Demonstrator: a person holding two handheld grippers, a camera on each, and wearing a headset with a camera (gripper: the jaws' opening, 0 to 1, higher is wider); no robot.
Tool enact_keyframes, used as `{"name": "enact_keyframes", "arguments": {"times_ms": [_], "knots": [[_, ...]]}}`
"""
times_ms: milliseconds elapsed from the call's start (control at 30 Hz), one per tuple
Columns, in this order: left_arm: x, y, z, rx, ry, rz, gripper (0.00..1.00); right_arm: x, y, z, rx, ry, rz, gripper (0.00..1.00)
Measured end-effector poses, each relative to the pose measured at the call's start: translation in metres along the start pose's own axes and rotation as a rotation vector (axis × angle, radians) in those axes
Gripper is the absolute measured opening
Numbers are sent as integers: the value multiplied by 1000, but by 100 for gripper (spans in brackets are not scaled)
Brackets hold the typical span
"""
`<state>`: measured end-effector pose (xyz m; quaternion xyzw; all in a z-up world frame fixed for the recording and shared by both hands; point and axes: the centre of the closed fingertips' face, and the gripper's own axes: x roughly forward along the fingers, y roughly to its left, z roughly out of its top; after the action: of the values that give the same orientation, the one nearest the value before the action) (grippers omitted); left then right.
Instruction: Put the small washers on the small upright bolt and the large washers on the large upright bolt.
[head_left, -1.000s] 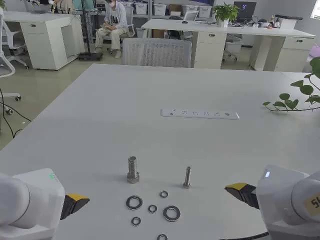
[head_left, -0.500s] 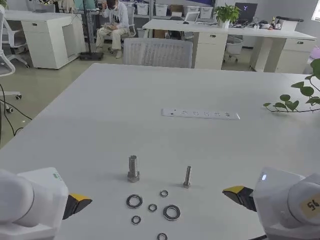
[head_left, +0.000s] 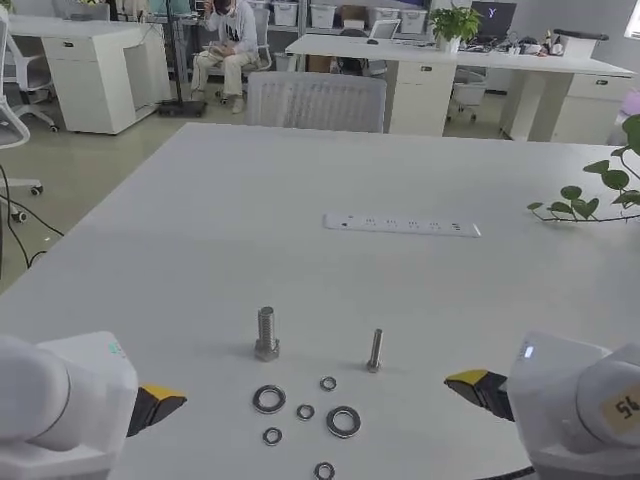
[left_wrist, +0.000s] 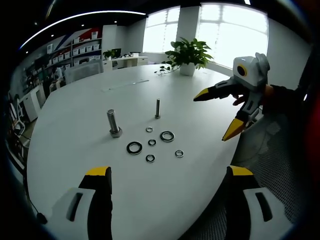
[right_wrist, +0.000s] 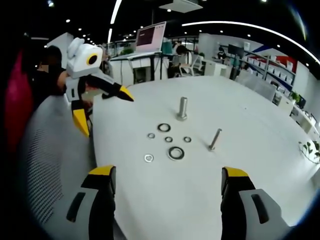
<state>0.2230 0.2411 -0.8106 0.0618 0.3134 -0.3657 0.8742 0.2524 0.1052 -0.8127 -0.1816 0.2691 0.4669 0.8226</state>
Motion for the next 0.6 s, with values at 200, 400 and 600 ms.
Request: {"name": "enact_keyframes", "arguments": {"times_ms": [200, 400, 600], "knots": [[0, 0, -1, -1, 5, 1, 95, 1, 0, 0, -2, 4, 6, 88], [0, 1, -1, -1, 7, 2, 95, 2, 1, -1, -5, 9, 13, 88], [0, 1, -1, 1, 11, 1, 95, 1, 1, -1, -8, 11, 12, 87]]}}
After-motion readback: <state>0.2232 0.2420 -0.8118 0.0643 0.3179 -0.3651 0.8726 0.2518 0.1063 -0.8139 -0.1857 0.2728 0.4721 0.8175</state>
